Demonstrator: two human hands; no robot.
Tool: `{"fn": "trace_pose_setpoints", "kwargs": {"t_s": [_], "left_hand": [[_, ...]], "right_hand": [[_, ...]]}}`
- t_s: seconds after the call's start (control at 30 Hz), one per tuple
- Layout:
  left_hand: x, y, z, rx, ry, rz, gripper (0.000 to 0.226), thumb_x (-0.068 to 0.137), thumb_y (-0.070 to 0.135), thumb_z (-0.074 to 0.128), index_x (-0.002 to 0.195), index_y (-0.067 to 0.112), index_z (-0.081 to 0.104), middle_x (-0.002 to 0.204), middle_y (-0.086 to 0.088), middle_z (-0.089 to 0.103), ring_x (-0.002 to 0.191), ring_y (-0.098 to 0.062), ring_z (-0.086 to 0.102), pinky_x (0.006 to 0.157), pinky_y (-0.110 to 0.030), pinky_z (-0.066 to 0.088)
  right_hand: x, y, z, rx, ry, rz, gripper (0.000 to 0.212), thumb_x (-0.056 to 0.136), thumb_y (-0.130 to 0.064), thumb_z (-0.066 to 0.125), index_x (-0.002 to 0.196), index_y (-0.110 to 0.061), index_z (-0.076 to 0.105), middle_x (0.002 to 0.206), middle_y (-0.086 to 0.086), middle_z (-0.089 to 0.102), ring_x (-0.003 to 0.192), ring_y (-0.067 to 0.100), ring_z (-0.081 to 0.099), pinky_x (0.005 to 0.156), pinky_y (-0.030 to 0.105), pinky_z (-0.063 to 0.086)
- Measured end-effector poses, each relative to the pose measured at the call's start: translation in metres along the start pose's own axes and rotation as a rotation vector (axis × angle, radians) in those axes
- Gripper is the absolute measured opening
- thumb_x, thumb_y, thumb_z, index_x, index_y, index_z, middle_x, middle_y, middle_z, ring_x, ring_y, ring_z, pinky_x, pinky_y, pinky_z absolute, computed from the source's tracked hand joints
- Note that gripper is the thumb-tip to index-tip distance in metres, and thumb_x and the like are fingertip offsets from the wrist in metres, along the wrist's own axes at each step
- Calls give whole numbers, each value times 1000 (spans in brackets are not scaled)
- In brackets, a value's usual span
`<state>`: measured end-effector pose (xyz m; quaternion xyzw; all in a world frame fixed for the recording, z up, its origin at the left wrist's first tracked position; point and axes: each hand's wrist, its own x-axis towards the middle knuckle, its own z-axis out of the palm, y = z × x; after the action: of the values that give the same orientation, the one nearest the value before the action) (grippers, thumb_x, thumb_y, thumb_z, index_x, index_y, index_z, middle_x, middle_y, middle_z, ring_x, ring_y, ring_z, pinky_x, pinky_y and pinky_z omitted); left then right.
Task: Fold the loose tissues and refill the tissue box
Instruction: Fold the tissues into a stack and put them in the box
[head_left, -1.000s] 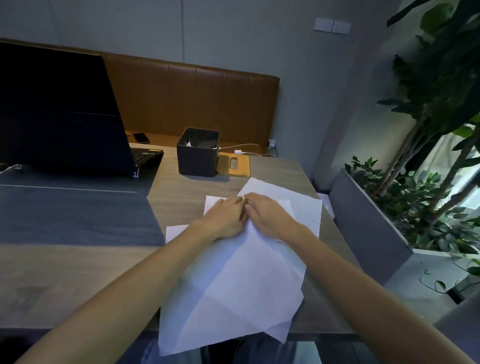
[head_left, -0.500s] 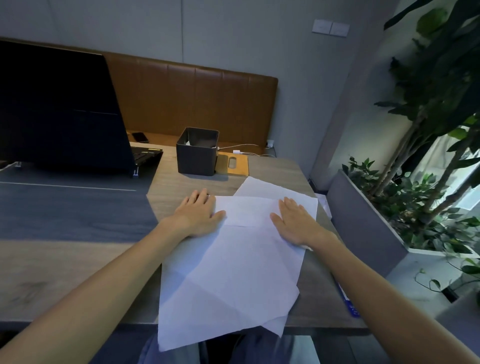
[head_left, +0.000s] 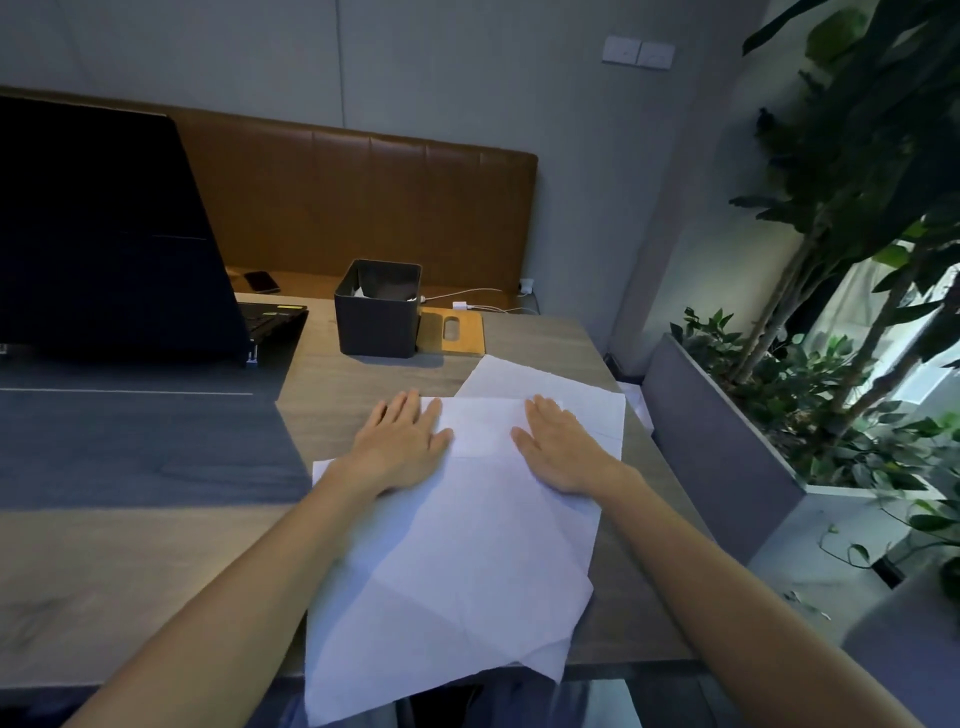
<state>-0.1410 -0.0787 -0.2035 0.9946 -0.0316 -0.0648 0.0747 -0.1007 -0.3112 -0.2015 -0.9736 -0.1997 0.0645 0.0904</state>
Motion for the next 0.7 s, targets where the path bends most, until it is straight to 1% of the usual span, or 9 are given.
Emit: {"fn": "trace_pose_setpoints", "kwargs": {"t_s": [0.07,0.17,0.2,0.27,0.37,0.43,0.53,0.6,0.7], "left_hand": [[-4,-5,0,-17,13,-10,65,106,50,12,162,20,0,169,-11,-9,155,-25,-12,123,-43,-6],[-5,-4,4,-54,71,-6,64,106,50,16,162,19,7,169,-10,-4,156,-26,-9,124,-45,-4],[-6,-3,5,-72,101,4,63,105,49,18,161,21,10,170,-9,0,156,-27,-7,125,-47,-2],[-9,-1,6,-112,160,40,58,105,48,21,159,27,16,169,-5,9,155,-29,-1,124,-49,1],[-13,2,4,-150,183,96,52,104,51,23,156,42,21,167,0,13,155,-30,-1,123,-54,0],[-14,3,4,-150,158,130,48,102,55,23,149,48,29,164,-1,19,154,-32,-1,122,-58,-3],[-13,2,5,-122,136,147,41,98,56,26,135,45,38,153,-4,30,151,-39,5,120,-62,-2],[-12,1,5,-115,137,146,40,96,58,26,131,43,39,153,-6,30,150,-41,7,119,-64,-1],[-12,3,4,-109,148,141,41,94,61,28,128,42,42,149,-6,34,148,-42,11,118,-65,1]], "right_hand": [[-3,12,-5,-10,6,66,66,108,-43,22,159,-3,9,168,12,5,155,26,5,125,39,6],[-5,17,-16,0,82,129,61,106,-45,31,154,-7,27,160,12,31,145,30,32,116,42,28],[-3,16,-19,9,120,148,60,105,-45,35,153,-10,30,157,10,36,141,31,37,113,43,32],[6,16,-25,14,182,193,60,103,-47,40,153,-14,33,155,10,39,139,33,39,112,44,32],[26,15,-29,63,176,266,62,99,-51,47,149,-16,41,151,11,44,138,33,39,113,46,35],[34,13,-32,127,164,311,50,96,-47,54,136,-17,54,139,8,55,126,30,50,106,42,44],[45,9,-34,272,246,340,14,90,-26,60,100,-21,69,110,3,69,97,22,62,90,38,54],[49,9,-38,306,283,318,17,87,-12,58,83,-20,73,99,3,73,90,21,64,81,33,55],[52,12,-44,292,258,259,18,90,-10,60,89,-15,77,97,4,74,90,20,64,69,23,46]]}}
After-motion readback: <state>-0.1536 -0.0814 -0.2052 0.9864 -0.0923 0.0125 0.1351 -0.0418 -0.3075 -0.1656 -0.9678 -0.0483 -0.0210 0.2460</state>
